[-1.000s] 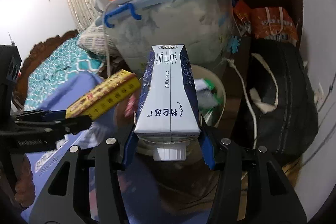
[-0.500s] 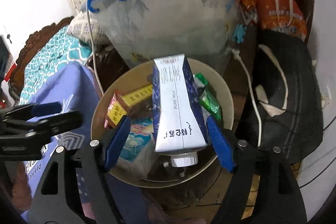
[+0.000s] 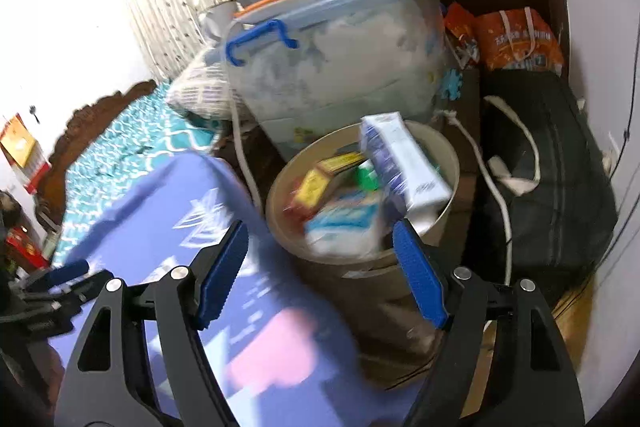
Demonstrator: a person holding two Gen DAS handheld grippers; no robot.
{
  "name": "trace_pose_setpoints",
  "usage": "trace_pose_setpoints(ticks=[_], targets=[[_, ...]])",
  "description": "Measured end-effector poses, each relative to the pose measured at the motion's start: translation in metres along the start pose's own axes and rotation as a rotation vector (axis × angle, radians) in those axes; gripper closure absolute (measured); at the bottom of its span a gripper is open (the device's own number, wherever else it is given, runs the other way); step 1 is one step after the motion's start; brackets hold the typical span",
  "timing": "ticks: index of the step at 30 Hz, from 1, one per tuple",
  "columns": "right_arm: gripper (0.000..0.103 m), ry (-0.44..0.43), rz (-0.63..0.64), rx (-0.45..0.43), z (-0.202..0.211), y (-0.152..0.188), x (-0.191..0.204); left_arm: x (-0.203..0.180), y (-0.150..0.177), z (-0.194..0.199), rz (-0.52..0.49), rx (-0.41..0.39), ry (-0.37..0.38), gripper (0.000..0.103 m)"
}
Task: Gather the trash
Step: 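Move both open tools from the wastebasket back over the bedspread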
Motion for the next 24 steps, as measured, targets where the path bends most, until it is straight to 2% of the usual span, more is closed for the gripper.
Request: trace_pose_setpoints(ticks=[4,8,13,24], targets=[[0.026,-0.026,-0.058,-0.005,0.027,0.019,0.024,0.025,0.019,0.043,0.002,-0.042,-0.046,0.009],[0.026,-0.059,-0.118,0.024,0.044,0.039,0.05,0.04,0.034,0.081,0.0,-0.078,-0.068,0.009],[0.018,-0.082,-0.143,0.019,0.07,0.05,0.083,0.062,0.053,0.127,0.009,-0.124,-0.081,0.009],[0.017,-0.032,-0.103,0.008,0.093,0.062,0.149,0.128,0.083,0.167,0.099,-0.128,-0.034,0.009]])
Point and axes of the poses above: each gripper's, at about its wrist camera, not at the fingertips, and z roughly against the way its jaws point, x to its left, y to its underside, the point moved 7 cm from there along -z, roughly the way its jaws point, and after that the axes turned 12 degrees about -x, right-handed, at the moved point
